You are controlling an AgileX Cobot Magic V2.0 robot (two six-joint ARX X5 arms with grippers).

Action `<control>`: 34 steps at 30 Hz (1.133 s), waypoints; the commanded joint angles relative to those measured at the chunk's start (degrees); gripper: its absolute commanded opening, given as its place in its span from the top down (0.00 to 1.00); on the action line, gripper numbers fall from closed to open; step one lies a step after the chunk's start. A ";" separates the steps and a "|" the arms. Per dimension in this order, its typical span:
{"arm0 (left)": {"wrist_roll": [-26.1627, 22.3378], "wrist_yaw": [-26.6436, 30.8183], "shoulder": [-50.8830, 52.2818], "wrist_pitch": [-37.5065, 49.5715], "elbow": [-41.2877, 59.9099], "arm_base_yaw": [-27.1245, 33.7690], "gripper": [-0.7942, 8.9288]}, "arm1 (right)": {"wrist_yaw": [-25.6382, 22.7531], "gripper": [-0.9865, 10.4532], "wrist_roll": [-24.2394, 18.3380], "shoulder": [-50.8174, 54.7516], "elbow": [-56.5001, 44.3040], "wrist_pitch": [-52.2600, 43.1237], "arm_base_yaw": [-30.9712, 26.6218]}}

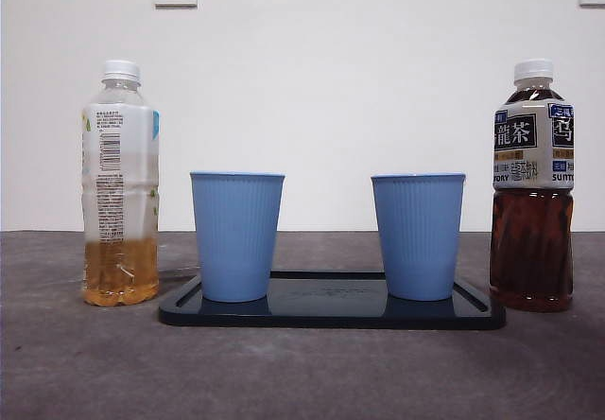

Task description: Pour the drink into the cup

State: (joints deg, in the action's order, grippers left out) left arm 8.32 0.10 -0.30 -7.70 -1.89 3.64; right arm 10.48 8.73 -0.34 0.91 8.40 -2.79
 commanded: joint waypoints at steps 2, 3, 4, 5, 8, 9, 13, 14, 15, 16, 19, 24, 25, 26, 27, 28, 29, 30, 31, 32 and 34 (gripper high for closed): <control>13.88 0.09 0.11 0.48 0.48 0.09 0.91 | 0.00 0.91 6.78 0.13 -0.37 0.09 -0.09; 15.02 0.07 0.11 0.48 0.39 0.09 0.91 | 0.02 0.91 7.67 0.13 -0.37 -0.02 -0.09; 16.06 -0.07 0.11 0.44 0.22 0.09 0.91 | 0.26 0.91 8.79 0.13 -0.35 -0.26 -0.09; 17.14 -0.50 0.11 0.42 -0.13 0.09 0.91 | 0.61 0.91 10.23 0.13 -0.22 -0.46 -0.09; 18.01 -3.23 0.11 0.35 -1.88 0.09 0.91 | 1.68 0.91 12.74 0.13 0.98 -1.33 -0.09; 18.01 -4.04 0.11 0.28 -2.56 0.09 0.91 | 1.66 0.91 13.25 0.13 1.55 -1.36 -0.09; 18.38 -5.22 -0.31 -2.12 -6.78 0.09 0.91 | 1.51 0.91 13.57 0.09 5.03 -1.07 -0.09; 18.40 -5.70 -0.59 -3.34 -8.24 0.09 0.91 | 1.51 0.91 13.73 0.09 6.08 -1.05 -0.09; 18.38 -6.23 -1.05 -4.94 -9.97 0.09 0.91 | 1.51 0.91 13.77 0.04 7.28 -0.94 -0.09; 18.34 -6.40 -1.53 -6.45 -11.52 0.09 0.91 | 1.49 0.91 13.77 -0.09 8.28 -0.83 -0.09; 17.33 -6.64 -3.69 -11.23 -16.94 0.09 0.91 | 1.49 0.91 13.64 -1.44 12.22 0.77 -0.09; 10.64 -10.93 -9.27 -16.81 -25.18 0.09 0.91 | 1.75 0.91 10.67 -6.01 19.34 6.43 -0.04; 9.51 -11.98 -10.45 -18.01 -26.53 0.09 0.91 | 1.97 0.91 10.10 -6.99 20.70 7.69 -0.02; 7.89 -13.64 -12.09 -19.58 -28.20 0.09 0.91 | 2.36 0.91 9.31 -8.39 22.56 9.42 -0.02; 6.67 -14.84 -13.29 -20.70 -29.33 0.09 0.91 | 3.04 0.91 8.41 -9.44 23.93 10.58 -0.02; 5.27 -16.02 -14.49 -21.81 -30.40 0.09 0.91 | 3.76 0.91 7.41 -10.58 25.29 11.82 -0.02; 3.76 -17.62 -15.93 -23.12 -31.61 0.09 0.91 | 4.70 0.91 6.16 -11.96 26.91 13.46 -0.02; 2.45 -19.21 -17.27 -24.46 -32.68 0.09 0.91 | 5.55 0.91 4.85 -13.40 28.55 15.43 -0.02; 1.29 -20.70 -18.47 -25.66 -33.57 0.09 0.91 | 6.67 0.91 3.58 -14.62 29.94 17.22 -0.02; -0.07 -22.43 -19.96 -27.04 -34.67 0.09 0.91 | 8.02 0.91 2.14 -16.20 31.61 19.41 -0.02; -2.34 -25.29 -22.34 -29.31 -36.33 0.07 0.91 | 10.45 0.91 -0.57 -18.91 34.32 23.06 -0.02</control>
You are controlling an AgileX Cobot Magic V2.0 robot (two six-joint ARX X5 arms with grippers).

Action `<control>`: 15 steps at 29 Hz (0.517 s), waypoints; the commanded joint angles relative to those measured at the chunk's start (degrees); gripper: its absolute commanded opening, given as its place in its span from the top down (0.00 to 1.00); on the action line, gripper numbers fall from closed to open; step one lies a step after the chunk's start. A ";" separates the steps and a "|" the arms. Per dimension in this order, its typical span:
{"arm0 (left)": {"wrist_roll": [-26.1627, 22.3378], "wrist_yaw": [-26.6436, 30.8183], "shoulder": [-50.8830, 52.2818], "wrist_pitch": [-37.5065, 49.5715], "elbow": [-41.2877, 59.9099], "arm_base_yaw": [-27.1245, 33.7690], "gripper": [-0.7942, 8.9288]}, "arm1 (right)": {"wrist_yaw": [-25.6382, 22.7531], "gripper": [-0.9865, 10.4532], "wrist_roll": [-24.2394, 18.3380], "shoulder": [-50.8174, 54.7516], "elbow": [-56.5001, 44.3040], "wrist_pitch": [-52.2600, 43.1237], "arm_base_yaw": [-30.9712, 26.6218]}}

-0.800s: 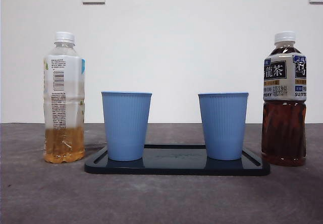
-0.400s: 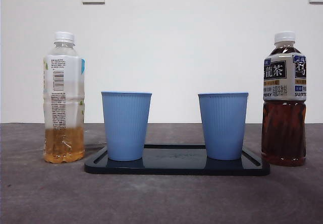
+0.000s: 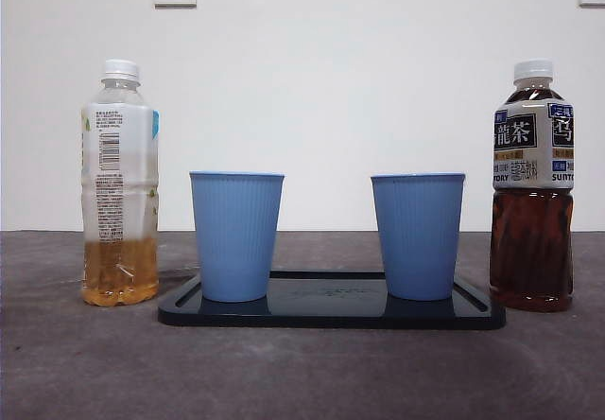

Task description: Pour the drink into the cup

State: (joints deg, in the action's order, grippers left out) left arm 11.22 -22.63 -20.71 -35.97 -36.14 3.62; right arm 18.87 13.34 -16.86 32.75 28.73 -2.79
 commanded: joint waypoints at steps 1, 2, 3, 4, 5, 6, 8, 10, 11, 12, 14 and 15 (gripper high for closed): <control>-6.32 -3.76 -3.04 -2.10 -2.80 0.04 0.91 | 3.43 0.91 -6.54 -3.74 3.74 4.55 0.02; -7.23 -4.79 -4.02 -3.21 -3.50 -0.07 0.91 | 4.44 0.91 -7.69 -5.01 4.94 6.32 0.04; -7.91 -5.55 -4.81 -4.15 -4.11 -0.26 0.91 | 5.38 0.91 -8.68 -6.01 5.90 7.82 0.09; -8.85 -6.45 -5.70 -5.35 -4.85 -0.57 0.91 | 6.51 0.91 -9.73 -7.04 6.88 9.51 0.20; -9.55 -7.15 -6.34 -6.49 -5.46 -0.87 0.91 | 7.39 0.91 -10.64 -7.93 7.72 11.02 0.39; -10.19 -7.65 -6.93 -7.56 -5.97 -1.25 0.91 | 8.04 0.91 -11.28 -8.59 8.33 12.22 0.63; -11.54 -8.63 -8.00 -9.94 -6.97 -2.21 0.91 | 8.39 0.91 -12.31 -9.81 9.44 14.82 1.42; -12.35 -9.09 -8.70 -12.13 -7.61 -3.17 0.91 | 8.46 0.91 -12.61 -10.49 9.90 16.96 2.40; -12.50 -9.09 -8.92 -12.96 -7.72 -3.69 0.91 | 8.57 0.91 -12.61 -10.54 9.90 18.16 2.97; -12.55 -9.11 -8.94 -13.51 -7.74 -4.07 0.91 | 8.52 0.91 -12.66 -10.56 9.90 19.21 3.48; -12.74 -9.09 -8.94 -14.21 -7.74 -4.79 0.91 | 8.48 0.91 -13.00 -10.58 9.90 21.79 4.59; -12.72 -9.09 -8.81 -14.19 -7.74 -4.96 0.90 | 8.31 0.91 -13.31 -10.56 9.90 22.67 5.03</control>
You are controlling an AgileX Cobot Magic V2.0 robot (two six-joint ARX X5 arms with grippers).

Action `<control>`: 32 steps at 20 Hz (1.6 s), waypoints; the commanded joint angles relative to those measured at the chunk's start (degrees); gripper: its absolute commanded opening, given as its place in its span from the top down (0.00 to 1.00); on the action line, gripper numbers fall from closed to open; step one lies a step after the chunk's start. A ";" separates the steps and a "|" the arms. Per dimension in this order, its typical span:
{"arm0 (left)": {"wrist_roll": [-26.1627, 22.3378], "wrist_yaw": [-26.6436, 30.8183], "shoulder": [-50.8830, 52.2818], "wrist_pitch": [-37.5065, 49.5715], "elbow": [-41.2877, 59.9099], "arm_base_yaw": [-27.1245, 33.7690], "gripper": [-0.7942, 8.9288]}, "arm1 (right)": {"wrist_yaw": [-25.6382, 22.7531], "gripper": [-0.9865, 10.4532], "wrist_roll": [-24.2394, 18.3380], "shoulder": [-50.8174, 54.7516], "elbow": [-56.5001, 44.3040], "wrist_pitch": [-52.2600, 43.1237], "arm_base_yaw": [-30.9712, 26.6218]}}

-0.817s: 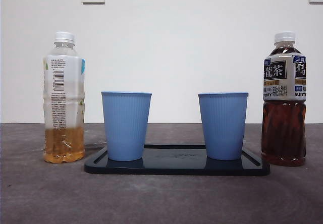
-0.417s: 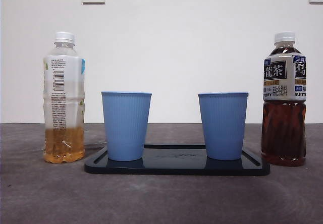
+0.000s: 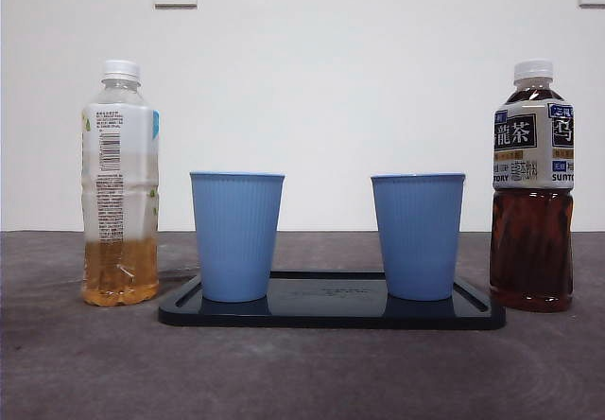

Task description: Pour the drink into the cup

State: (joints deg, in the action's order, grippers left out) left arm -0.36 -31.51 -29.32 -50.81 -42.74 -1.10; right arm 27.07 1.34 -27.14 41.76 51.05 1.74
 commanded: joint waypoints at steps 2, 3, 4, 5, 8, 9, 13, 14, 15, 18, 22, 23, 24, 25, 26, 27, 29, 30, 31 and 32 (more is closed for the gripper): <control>-1.09 -0.22 -0.22 0.68 -1.14 -0.44 0.79 | 0.09 0.87 -1.38 -0.28 0.90 0.96 0.96; -0.98 -0.22 -0.22 0.68 -1.14 -0.48 0.68 | 0.09 0.78 -1.38 -0.28 0.90 1.14 1.09; -0.87 -0.22 -0.22 0.68 -1.14 -0.48 0.56 | 0.04 0.68 -1.36 -0.28 0.90 1.31 1.16; -0.87 -0.22 -0.22 0.68 -1.14 -0.48 0.48 | -0.11 0.58 -0.87 -0.28 0.90 1.44 1.16; -0.48 -0.22 -0.22 0.70 -1.14 -0.48 0.46 | -0.13 0.55 -0.07 -0.28 0.90 1.44 1.16; -0.50 -0.22 -0.22 0.70 -1.14 -0.48 0.46 | -0.15 0.55 0.02 -0.31 0.90 1.44 1.16; -0.48 -0.22 -0.22 1.18 -1.14 -0.48 0.46 | -1.20 0.55 2.75 -0.57 -0.26 -1.36 1.18; -0.48 -0.22 -0.22 1.22 -1.14 -0.48 0.46 | -1.16 0.55 4.68 -0.57 -1.55 -3.58 1.20; -0.48 -0.22 -0.22 1.27 -1.14 -0.48 0.46 | -1.18 0.55 6.54 -0.57 -3.17 -6.08 1.20; -0.48 -0.22 -0.22 1.57 -1.14 -0.48 0.46 | -1.18 0.55 13.03 -0.57 -9.60 -16.55 2.08; -0.48 -0.22 -0.22 2.38 -1.14 -0.48 0.46 | -6.54 0.55 18.36 -2.27 -17.94 -32.04 6.01; -0.48 -0.22 -0.22 2.40 -1.14 -0.48 0.46 | -9.05 0.54 18.67 -3.48 -19.82 -35.80 7.56; -0.48 -0.22 -0.22 2.40 -1.14 -0.48 0.46 | -11.08 0.54 18.82 -4.70 -21.11 -38.75 8.76; -0.48 -0.22 -0.22 2.43 -1.14 -0.48 0.46 | -13.35 0.54 18.78 -6.51 -22.58 -42.60 10.25; -0.48 -0.22 -0.22 2.43 -1.14 -0.48 0.46 | -14.78 0.54 18.75 -8.15 -23.63 -46.05 11.41; -0.48 -0.22 -0.22 2.43 -1.14 -0.48 0.46 | -16.94 0.54 18.43 -10.40 -24.46 -49.55 12.70; -0.48 -0.22 -0.22 2.43 -1.14 -0.48 0.46 | -20.39 0.54 16.33 -14.88 -24.81 -54.38 14.38; -0.48 -0.22 -0.22 2.43 -1.14 -0.48 0.46 | -21.29 0.54 15.52 -16.96 -24.81 -56.63 14.80; -0.48 -0.22 -0.22 2.43 -1.14 -0.48 0.46 | -21.35 0.54 14.75 -19.58 -24.83 -59.98 14.99; -0.48 -0.22 -0.22 2.43 -1.14 -0.48 0.46 | -21.73 0.54 14.67 -21.68 -24.83 -62.58 14.99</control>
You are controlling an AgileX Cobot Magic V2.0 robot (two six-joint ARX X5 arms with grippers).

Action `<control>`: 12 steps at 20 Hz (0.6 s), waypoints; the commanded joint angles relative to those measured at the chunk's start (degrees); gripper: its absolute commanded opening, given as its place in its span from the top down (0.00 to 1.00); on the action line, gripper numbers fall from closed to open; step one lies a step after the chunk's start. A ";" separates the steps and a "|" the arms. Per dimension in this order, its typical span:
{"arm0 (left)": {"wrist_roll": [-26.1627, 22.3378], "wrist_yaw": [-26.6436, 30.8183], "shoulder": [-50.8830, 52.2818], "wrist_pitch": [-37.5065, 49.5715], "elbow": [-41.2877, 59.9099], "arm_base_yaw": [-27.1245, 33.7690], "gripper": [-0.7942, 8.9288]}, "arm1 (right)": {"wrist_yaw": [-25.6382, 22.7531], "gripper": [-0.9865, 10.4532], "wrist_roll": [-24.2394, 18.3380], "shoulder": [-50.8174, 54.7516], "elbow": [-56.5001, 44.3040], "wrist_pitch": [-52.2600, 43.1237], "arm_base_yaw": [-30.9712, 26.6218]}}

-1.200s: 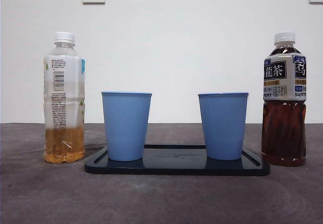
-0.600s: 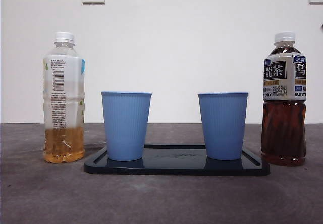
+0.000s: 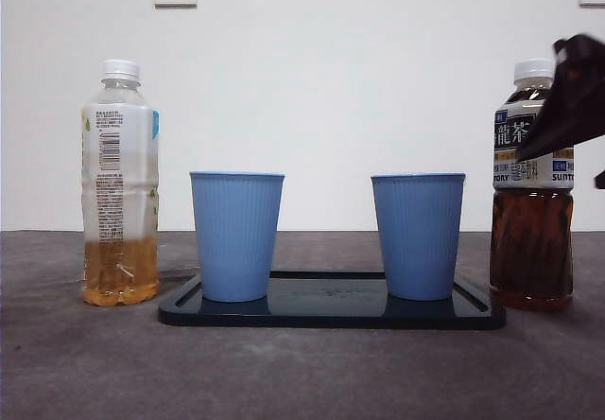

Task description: Pour the drink into the cup

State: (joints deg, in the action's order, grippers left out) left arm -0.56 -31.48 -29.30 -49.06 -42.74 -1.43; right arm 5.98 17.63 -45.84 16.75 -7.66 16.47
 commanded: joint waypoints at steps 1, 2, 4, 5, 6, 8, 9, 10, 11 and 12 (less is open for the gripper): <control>-0.28 -0.24 -0.24 0.66 -1.14 -0.15 0.46 | -2.10 0.54 -1.66 -5.42 0.17 -6.45 0.26; -0.28 -0.24 -0.24 0.66 -1.14 -0.15 0.46 | -3.19 0.54 -1.88 -7.23 0.17 -7.89 0.26; -0.28 -0.24 -0.24 0.61 -1.14 -0.15 0.46 | -4.87 0.54 -3.39 -11.10 0.17 -11.61 0.22; -0.26 -0.24 -0.24 0.55 -1.14 -0.15 0.46 | -4.92 0.54 -3.82 -12.85 0.17 -13.99 0.22; -0.26 -0.24 -0.24 0.48 -1.14 -0.15 0.46 | -4.94 0.54 -3.93 -14.25 0.17 -16.37 0.22; -0.28 -0.24 -0.24 0.50 -1.14 -0.15 0.46 | -5.14 0.54 -4.15 -17.59 0.20 -21.42 0.22; -0.28 -0.24 -0.24 0.48 -1.14 -0.15 0.46 | -6.10 0.54 -4.15 -19.19 0.20 -23.45 0.22; -0.26 -0.24 -0.24 0.44 -1.14 -0.15 0.46 | -6.93 0.54 -4.15 -20.63 0.20 -24.96 0.20; -0.26 -0.24 -0.24 0.28 -1.14 -0.15 0.46 | -7.58 0.54 -4.15 -21.97 0.20 -26.25 0.20; -0.26 -0.24 -0.24 0.11 -1.14 -0.15 0.46 | -7.56 0.54 -4.20 -23.19 0.20 -27.76 0.20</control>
State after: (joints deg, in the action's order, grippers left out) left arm -0.56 -31.48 -29.30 -49.28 -42.74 -1.43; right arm -1.50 13.89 -68.36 16.75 -34.59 16.45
